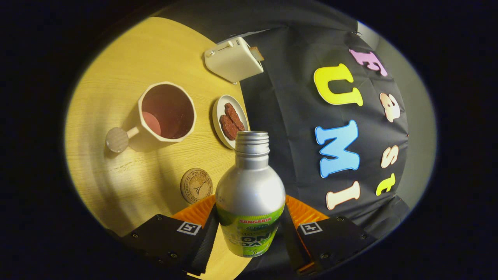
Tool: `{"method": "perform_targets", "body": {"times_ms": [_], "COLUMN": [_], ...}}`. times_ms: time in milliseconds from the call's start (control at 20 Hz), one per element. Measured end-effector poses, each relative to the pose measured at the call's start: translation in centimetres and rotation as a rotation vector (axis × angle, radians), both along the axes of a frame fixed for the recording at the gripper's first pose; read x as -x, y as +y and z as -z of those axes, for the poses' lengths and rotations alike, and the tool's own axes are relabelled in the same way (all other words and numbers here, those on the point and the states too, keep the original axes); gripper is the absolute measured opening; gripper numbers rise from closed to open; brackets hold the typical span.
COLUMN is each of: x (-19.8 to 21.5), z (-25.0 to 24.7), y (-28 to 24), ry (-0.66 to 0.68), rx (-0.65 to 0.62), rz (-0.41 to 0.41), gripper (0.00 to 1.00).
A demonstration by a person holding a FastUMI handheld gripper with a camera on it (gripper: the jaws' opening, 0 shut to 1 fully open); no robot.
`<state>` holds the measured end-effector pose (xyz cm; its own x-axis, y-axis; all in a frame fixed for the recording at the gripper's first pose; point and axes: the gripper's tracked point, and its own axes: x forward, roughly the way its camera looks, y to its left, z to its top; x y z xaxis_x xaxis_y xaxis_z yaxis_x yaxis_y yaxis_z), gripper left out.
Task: Take the bottle from table, then pour the juice into the cup, finally place the bottle on the coaster
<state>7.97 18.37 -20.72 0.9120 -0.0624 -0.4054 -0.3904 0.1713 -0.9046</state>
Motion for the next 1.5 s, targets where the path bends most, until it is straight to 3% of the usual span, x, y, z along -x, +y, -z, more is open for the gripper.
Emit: {"method": "perform_targets", "body": {"times_ms": [450,1500], "x": [-1.1,-2.4], "z": [-0.2,-1.4], "y": [0.8,1.8], "ry": [0.009,-0.009], "rx": [0.16,0.361], "rz": [-0.088,-0.217], "gripper": [0.77,0.77]}}
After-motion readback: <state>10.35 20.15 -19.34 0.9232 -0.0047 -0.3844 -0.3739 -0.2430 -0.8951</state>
